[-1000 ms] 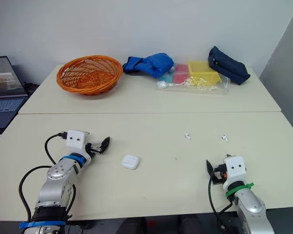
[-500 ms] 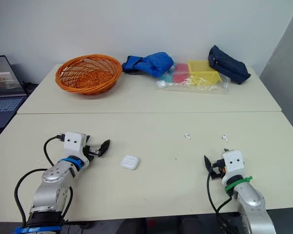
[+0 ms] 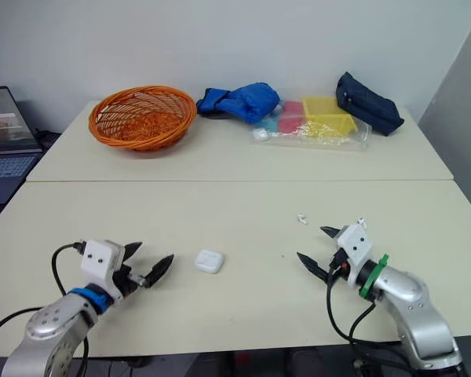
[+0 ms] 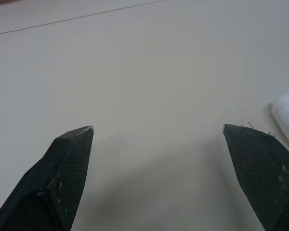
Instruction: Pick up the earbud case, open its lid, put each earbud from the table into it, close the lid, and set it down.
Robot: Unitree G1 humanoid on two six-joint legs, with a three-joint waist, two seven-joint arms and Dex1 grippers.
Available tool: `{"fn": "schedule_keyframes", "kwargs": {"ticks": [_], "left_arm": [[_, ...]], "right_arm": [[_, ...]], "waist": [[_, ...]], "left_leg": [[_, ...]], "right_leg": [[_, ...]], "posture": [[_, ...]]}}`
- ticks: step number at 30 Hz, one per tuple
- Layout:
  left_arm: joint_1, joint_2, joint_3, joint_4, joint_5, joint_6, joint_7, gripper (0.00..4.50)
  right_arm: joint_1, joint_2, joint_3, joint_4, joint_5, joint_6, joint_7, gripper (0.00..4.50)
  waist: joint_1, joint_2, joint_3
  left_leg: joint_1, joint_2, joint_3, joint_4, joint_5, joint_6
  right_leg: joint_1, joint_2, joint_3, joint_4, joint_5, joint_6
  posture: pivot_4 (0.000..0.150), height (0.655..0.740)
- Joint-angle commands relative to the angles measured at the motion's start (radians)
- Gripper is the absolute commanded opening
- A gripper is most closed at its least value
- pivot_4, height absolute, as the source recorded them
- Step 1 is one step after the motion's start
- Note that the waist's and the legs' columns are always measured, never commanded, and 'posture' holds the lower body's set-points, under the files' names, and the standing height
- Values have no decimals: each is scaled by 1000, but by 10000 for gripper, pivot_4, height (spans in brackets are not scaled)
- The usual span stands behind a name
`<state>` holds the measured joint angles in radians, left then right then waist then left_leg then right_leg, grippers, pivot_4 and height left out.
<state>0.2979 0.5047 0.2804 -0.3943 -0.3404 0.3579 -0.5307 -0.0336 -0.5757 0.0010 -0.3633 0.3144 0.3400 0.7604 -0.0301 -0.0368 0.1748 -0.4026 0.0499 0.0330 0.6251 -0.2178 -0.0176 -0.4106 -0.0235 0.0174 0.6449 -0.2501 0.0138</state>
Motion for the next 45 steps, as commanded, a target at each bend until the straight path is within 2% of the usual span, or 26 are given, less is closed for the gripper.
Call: {"fn": "schedule_keyframes", "kwargs": {"ticks": [1,6,9,19,28,35,45], "left_arm": [[57,-25,-14,-116,-17,-23,-2,44912],[43,-59,-141,-139,48,-13,26,44912],[19,-100,-220,-130,96,-20,65,44912],[-41,-202,-352,-48,198,-92,139,44912],[22,-248,-378,-100,181,-63,164,44912],[9,-337,-404,-60,256,-28,310,44912],[-31,-381,-452,10,331,-61,372,44912]], "right_arm": [[-86,-50,-14,19,107,15,153,45000],[-187,-92,38,35,167,64,278,45000],[-252,-95,90,23,182,93,327,45000],[-307,-120,113,24,195,129,384,45000],[-381,-122,117,46,196,139,395,45000],[-370,-139,95,-4,225,184,380,45000],[-366,-176,60,-43,262,239,359,45000]], "waist": [[1,0,1],[15,0,2],[17,0,2],[28,0,2],[27,0,2],[28,0,2],[29,3,0]], "left_leg": [[0,-1,0,0,0,0],[0,-1,-4,1,0,0],[-1,-1,-2,1,0,0],[-6,-2,-2,3,0,0],[-5,-2,-3,4,0,0],[-5,-3,-3,4,0,0],[1,-4,-3,5,0,0]], "right_leg": [[0,0,0,0,0,0],[-3,1,-2,0,-1,-1],[0,2,-2,0,-1,-1],[-1,5,-2,1,-1,1],[-2,5,-2,1,-1,2],[-1,5,-2,2,0,2],[5,5,-2,2,1,3]], "posture": [[1500,7400],[1500,7400],[1500,7400],[1500,7400],[1500,7400],[1500,7400],[1500,7400]]}}
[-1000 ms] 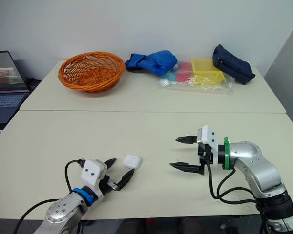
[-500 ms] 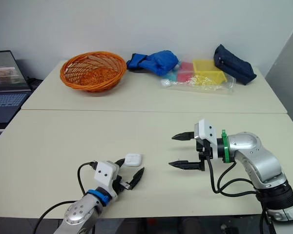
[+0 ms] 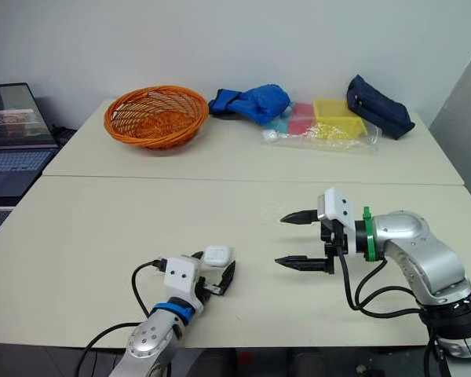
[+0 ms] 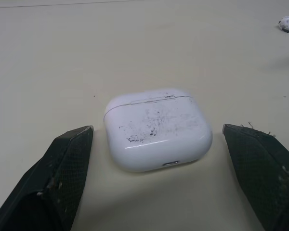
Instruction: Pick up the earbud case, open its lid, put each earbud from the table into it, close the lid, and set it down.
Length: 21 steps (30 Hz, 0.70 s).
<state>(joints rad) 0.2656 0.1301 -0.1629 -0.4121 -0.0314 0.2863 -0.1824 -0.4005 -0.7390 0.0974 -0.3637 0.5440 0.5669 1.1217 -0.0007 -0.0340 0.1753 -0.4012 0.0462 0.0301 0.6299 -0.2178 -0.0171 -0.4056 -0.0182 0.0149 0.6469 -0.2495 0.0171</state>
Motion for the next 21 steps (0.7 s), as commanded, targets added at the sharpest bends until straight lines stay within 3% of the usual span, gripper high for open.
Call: {"fn": "schedule_keyframes", "kwargs": {"ticks": [1,4,11,18,21], "left_arm": [[1,-7,-7,29,26,13,28,44912],[-7,-15,-2,29,29,-2,38,44912],[-22,-20,-3,27,21,-1,29,28329],[-41,4,15,19,7,20,1,28329],[-82,83,97,17,-48,15,-76,28329]], "right_arm": [[1,-15,-39,-46,34,15,-4,45000],[2,-19,-43,-52,39,20,-12,45000],[5,-31,-56,-67,51,32,-20,45000],[1,-19,-60,-61,51,31,-34,45000],[3,-4,-60,-55,48,22,-49,45000]], "waist": [[0,0,0],[0,0,0],[0,0,0],[0,0,0],[-1,0,0]], "left_leg": [[0,0,0,0,0,0],[0,0,0,0,0,0],[0,0,0,0,0,0],[0,0,0,0,0,0],[0,0,0,0,0,0]], "right_leg": [[0,0,0,0,0,0],[0,0,0,0,0,0],[0,0,0,0,0,0],[0,0,0,0,0,0],[0,1,0,0,0,0]], "posture": [[1500,7400],[1500,7400],[1500,7400],[1500,7400],[1500,7400]]}}
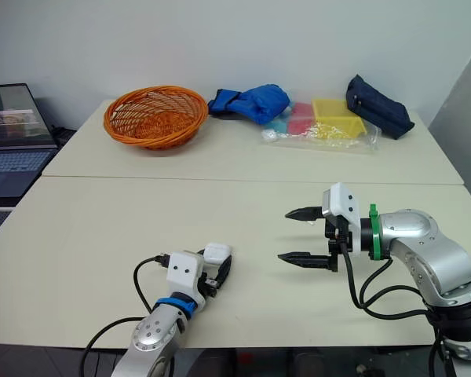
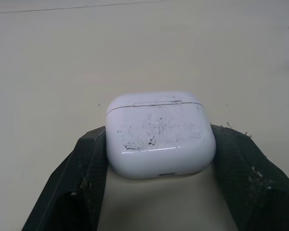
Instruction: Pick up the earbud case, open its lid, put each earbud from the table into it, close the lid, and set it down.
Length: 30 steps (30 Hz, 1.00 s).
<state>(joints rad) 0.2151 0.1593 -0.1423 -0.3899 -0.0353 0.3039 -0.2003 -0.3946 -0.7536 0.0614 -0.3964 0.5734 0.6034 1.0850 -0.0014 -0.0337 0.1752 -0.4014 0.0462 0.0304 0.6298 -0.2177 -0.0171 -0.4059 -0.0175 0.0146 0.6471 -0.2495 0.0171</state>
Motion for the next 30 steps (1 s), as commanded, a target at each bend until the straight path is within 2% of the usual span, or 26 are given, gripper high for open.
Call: {"fn": "schedule_keyframes", "kwargs": {"ticks": [1,5,9,13,20,24,27,30], "left_arm": [[-39,87,97,1,-61,-9,-91,28329],[-87,277,163,116,-167,-141,-369,28329],[-176,414,198,251,-206,-246,-556,28329],[-423,514,180,441,-188,-418,-728,28329],[-757,476,97,781,-100,-809,-855,28329],[-938,397,47,920,-45,-1072,-853,28329],[-1048,354,9,1019,-19,-1244,-859,28329],[-1109,331,-13,1090,-21,-1332,-864,28329]], "right_arm": [[1,13,-25,-20,16,-18,-12,45000],[14,22,-27,-12,2,-47,-14,45000],[26,26,-31,0,-4,-70,-21,45000],[-14,65,-56,26,40,-22,-81,45000],[-126,143,-104,39,164,202,-258,45000],[-239,235,-136,67,223,405,-468,45000],[-292,249,-117,65,254,507,-501,45000],[-318,275,-114,91,253,559,-554,45000]], "waist": [[-1,0,0],[0,0,0],[0,0,0],[5,0,1],[2,0,0],[3,0,0],[3,0,0],[-1,0,0]], "left_leg": [[0,0,0,0,0,0],[0,1,0,-1,0,0],[-1,2,1,-2,0,0],[-3,2,1,0,0,0],[-5,1,4,0,0,0],[-19,-1,4,2,0,0],[-23,-1,3,5,0,0],[-23,-1,3,6,0,0]], "right_leg": [[0,1,0,0,0,0],[-1,3,0,0,-1,-3],[-3,3,0,0,-2,-4],[-3,2,-2,0,-1,-4],[-4,0,0,-1,6,0],[-17,1,-1,2,8,3],[-18,4,-3,3,8,3],[-18,4,-3,3,8,3]], "posture": [[1500,7400],[1500,7400],[1500,7400],[1500,7400],[1500,7400],[1500,7400],[1500,7400],[1500,7400]]}}
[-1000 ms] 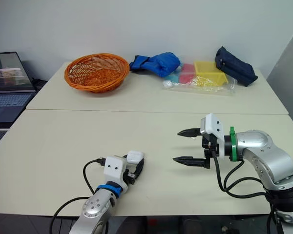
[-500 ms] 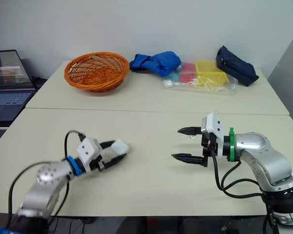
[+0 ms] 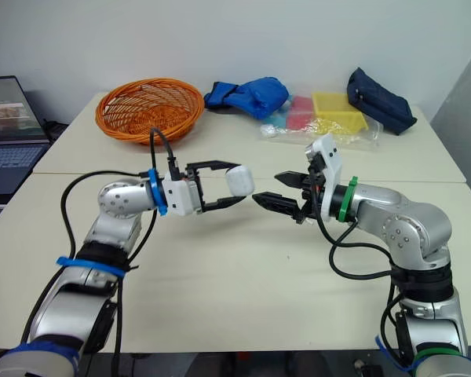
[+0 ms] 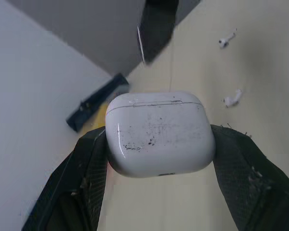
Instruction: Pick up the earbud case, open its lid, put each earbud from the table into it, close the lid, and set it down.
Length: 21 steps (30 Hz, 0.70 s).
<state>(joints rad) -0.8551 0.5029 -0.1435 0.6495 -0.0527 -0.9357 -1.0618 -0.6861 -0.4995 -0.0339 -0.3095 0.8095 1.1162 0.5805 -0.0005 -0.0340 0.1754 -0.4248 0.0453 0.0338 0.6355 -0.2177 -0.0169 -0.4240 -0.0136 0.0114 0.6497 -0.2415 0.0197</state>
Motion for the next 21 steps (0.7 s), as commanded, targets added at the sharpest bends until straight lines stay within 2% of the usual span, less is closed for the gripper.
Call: {"fn": "schedule_keyframes", "kwargs": {"ticks": [1,8,18,21], "left_arm": [[-56,-19,-20,70,-3,-123,-2,28329],[-105,-39,-90,135,-40,-265,-49,28329],[-154,-28,-106,230,-37,-347,-37,28329],[-159,-32,-101,240,-43,-346,-27,28329]], "right_arm": [[-32,35,-22,15,17,52,-63,45000],[-78,111,-50,62,48,100,-107,45000],[-73,97,-42,54,82,164,-80,45000],[-66,94,-35,55,74,156,-77,39596]], "waist": [[-3,0,0],[-4,0,0],[-5,0,0],[-5,0,0]], "left_leg": [[0,0,0,0,0,0],[-1,0,0,5,0,0],[0,0,-1,11,0,1],[1,1,-2,11,0,1]], "right_leg": [[0,0,0,0,0,0],[0,1,0,4,0,0],[0,1,0,12,0,0],[0,1,0,13,0,0]], "posture": [[1500,7400],[1500,7400],[1500,7400],[1500,7400]]}}
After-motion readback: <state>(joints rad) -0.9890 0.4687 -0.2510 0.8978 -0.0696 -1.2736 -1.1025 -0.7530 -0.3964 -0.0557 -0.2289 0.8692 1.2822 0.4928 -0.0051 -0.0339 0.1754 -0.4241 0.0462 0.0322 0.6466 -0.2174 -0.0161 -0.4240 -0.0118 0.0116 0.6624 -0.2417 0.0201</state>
